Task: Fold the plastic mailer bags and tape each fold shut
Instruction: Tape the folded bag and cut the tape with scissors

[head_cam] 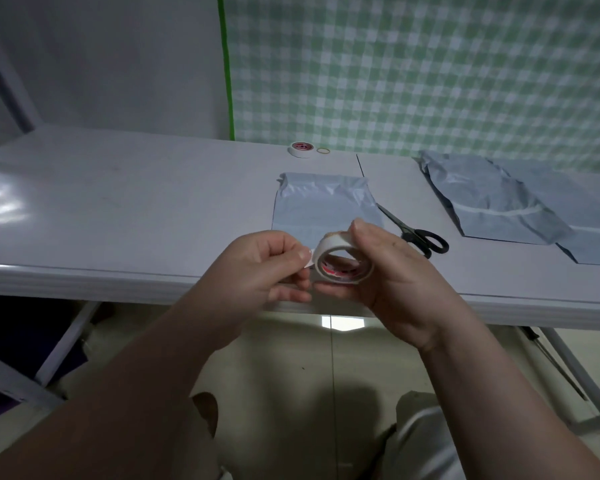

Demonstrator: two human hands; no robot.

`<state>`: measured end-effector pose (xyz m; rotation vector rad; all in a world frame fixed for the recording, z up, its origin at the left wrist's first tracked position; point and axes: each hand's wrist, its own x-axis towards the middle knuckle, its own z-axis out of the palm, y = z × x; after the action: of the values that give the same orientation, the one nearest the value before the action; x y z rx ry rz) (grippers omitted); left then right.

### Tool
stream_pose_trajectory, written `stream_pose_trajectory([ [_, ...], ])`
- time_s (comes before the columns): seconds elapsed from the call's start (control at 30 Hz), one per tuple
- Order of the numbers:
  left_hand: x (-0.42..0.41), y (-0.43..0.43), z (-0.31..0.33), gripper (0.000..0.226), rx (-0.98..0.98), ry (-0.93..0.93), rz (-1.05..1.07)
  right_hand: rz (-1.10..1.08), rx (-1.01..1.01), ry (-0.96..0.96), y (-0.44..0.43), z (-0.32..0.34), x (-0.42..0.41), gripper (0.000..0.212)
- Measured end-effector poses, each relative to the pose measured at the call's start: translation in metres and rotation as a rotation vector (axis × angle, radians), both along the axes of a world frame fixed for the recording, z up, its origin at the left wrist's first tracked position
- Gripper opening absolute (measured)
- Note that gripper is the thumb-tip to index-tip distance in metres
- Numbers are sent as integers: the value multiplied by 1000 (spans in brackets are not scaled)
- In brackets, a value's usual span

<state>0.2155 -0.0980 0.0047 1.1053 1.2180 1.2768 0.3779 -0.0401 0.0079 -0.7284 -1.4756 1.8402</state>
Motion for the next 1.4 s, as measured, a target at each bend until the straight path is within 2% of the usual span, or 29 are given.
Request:
stream_pose_trajectory([
  [0.1, -9, 11, 5, 22, 14, 146, 0, -76, -5, -29, 10, 9, -13, 53],
  [0.2, -26, 31, 19, 24, 50, 309, 42, -178, 148, -161, 30, 21, -22, 33],
  [0.33, -46, 63, 33, 22, -11, 264, 64, -268, 343, -318, 64, 30, -33, 38],
  [0.43, -49, 87, 30, 20, -118, 146, 56, -296, 282, -321, 88, 23, -45, 38],
  [0.57, -51, 109, 16, 16, -218, 55, 41, -291, 82, -215, 106, 5, -53, 29],
  [0.67, -54, 117, 5, 14, -272, 94, 9, -313, 11, -188, 110, -13, -56, 29],
  [0.77, -56, 121, -2, 15, -279, 141, 1, -345, 31, -217, 111, -24, -57, 31],
  [0.93, -59, 126, -7, 18, -249, 214, 30, -349, 22, -248, 111, -23, -59, 19],
  [1.03, -62, 128, -9, 18, -235, 297, 38, -353, 25, -260, 111, -22, -60, 16],
  [1.17, -63, 131, -9, 17, -210, 473, 31, -297, 96, -288, 112, -24, -60, 24],
  [1.23, -63, 132, -5, 16, -201, 580, 22, -282, 125, -300, 113, -25, -61, 28],
  [1.4, -64, 134, 2, 15, -194, 879, -47, -282, 169, -309, 111, -26, -64, 24],
])
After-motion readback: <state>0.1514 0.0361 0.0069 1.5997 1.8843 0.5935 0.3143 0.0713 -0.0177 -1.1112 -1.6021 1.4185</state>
